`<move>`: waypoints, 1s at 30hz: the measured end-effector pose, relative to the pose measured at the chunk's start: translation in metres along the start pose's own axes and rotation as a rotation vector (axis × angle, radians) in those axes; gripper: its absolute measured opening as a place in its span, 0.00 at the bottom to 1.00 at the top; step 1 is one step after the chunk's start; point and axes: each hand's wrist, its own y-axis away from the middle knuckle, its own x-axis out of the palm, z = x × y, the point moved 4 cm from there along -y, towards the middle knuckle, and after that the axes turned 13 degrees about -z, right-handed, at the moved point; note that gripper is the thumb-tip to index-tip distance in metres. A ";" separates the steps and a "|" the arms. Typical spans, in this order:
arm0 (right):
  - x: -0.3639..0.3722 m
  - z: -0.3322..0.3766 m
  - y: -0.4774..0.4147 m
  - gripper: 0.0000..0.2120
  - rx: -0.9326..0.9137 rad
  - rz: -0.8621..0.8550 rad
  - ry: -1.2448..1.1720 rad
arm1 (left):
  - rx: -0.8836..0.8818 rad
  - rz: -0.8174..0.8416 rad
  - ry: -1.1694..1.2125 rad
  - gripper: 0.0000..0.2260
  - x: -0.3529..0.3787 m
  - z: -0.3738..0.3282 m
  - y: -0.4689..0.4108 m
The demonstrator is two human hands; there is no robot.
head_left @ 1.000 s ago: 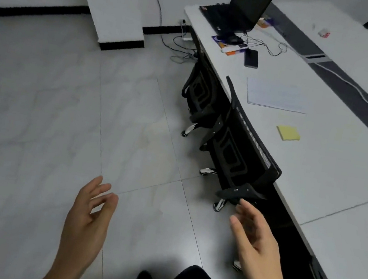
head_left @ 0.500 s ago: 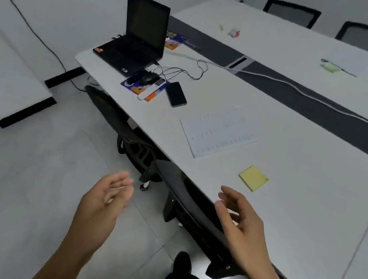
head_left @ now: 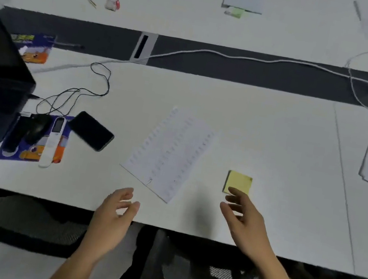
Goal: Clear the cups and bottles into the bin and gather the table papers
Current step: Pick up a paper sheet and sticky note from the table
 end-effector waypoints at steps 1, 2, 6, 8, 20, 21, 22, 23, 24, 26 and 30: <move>0.006 -0.008 -0.008 0.20 0.048 -0.025 0.054 | 0.022 0.052 -0.057 0.16 0.005 0.002 -0.026; 0.011 -0.015 -0.017 0.23 0.087 -0.054 0.119 | 0.046 0.103 -0.123 0.18 0.012 0.004 -0.052; 0.030 -0.040 -0.053 0.28 0.196 -0.225 0.323 | 0.129 0.196 -0.339 0.26 0.042 0.012 -0.147; 0.042 -0.051 -0.068 0.29 0.279 -0.300 0.353 | 0.143 0.135 -0.428 0.30 0.055 0.015 -0.184; 0.082 -0.082 -0.065 0.38 0.461 -0.486 0.248 | 0.017 0.032 -0.442 0.42 0.093 0.050 -0.185; 0.080 -0.083 -0.065 0.44 0.517 -0.482 0.192 | -0.052 0.023 -0.373 0.39 0.093 0.052 -0.181; 0.077 -0.084 -0.065 0.50 0.558 -0.472 0.155 | -0.111 0.011 -0.319 0.35 0.092 0.053 -0.178; 0.074 -0.085 -0.065 0.52 0.583 -0.461 0.132 | -0.152 -0.001 -0.286 0.32 0.093 0.054 -0.175; 0.072 -0.086 -0.064 0.52 0.596 -0.451 0.123 | -0.175 -0.007 -0.272 0.29 0.093 0.054 -0.172; 0.070 -0.089 -0.062 0.48 0.624 -0.413 0.106 | -0.199 0.001 -0.243 0.25 0.096 0.055 -0.167; 0.072 -0.090 -0.047 0.38 0.660 -0.322 0.072 | -0.241 -0.003 -0.117 0.15 0.100 0.051 -0.151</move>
